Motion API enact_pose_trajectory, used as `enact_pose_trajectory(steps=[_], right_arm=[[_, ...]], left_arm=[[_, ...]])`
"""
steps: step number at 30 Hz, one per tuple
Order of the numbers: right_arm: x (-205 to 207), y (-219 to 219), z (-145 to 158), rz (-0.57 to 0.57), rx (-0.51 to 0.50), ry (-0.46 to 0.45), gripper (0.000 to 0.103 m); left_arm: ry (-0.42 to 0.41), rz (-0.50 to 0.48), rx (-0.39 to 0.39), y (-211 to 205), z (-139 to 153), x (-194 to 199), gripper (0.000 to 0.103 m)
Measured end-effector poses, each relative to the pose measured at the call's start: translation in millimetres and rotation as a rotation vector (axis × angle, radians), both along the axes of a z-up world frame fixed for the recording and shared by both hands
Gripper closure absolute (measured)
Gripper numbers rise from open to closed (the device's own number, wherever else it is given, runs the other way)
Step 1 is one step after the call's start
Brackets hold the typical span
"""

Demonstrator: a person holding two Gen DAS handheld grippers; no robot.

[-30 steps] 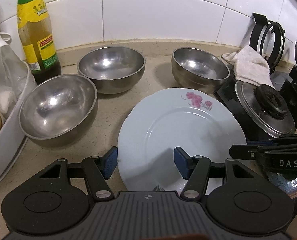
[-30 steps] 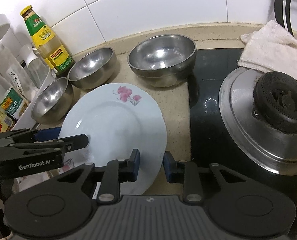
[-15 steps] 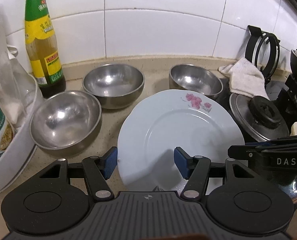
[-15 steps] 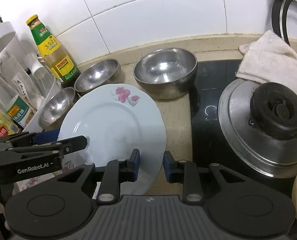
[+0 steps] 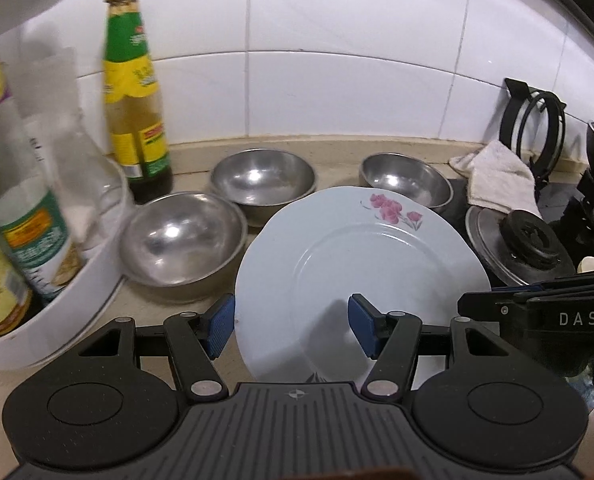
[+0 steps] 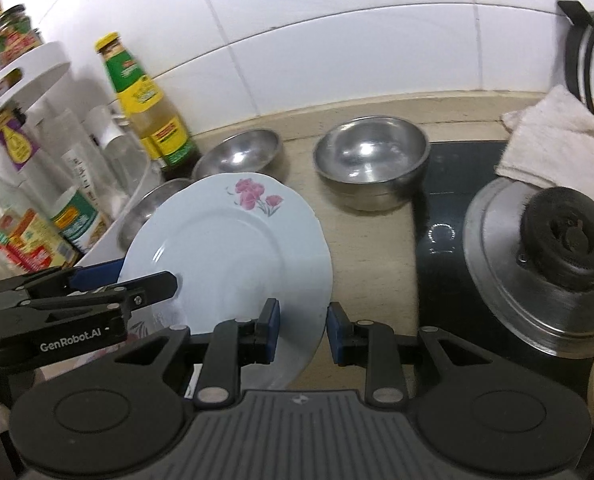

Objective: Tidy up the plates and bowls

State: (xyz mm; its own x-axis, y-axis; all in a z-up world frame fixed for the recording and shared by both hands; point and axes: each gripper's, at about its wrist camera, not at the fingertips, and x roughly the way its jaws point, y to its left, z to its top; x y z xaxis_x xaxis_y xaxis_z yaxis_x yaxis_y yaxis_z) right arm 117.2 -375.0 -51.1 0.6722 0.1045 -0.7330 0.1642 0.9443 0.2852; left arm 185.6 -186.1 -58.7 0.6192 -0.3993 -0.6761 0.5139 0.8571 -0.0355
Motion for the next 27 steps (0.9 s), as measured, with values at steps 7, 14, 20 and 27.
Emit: enact_pose_trajectory(steps=[7,14,20,27], right_arm=[[-2.6,23.7,2.8,0.086,0.008,-0.007,0.077],[-5.5,46.7,3.8,0.176,0.015,-0.007,0.077],[-6.7,67.1,1.6,0.244,0.028,0.000,0.077],[-11.1,83.5,0.1,0.287,0.035,0.011,0.077]], left_arm=[[-0.009,0.085,0.003,27.3,5.3,-18.9,0.036],[-0.015,0.164,0.012,53.4,9.2,-40.6,0.036],[-0.015,0.223,0.020,74.8,10.3,-55.6,0.035],[-0.011,0.256,0.023,90.4,8.9,-69.3,0.035]])
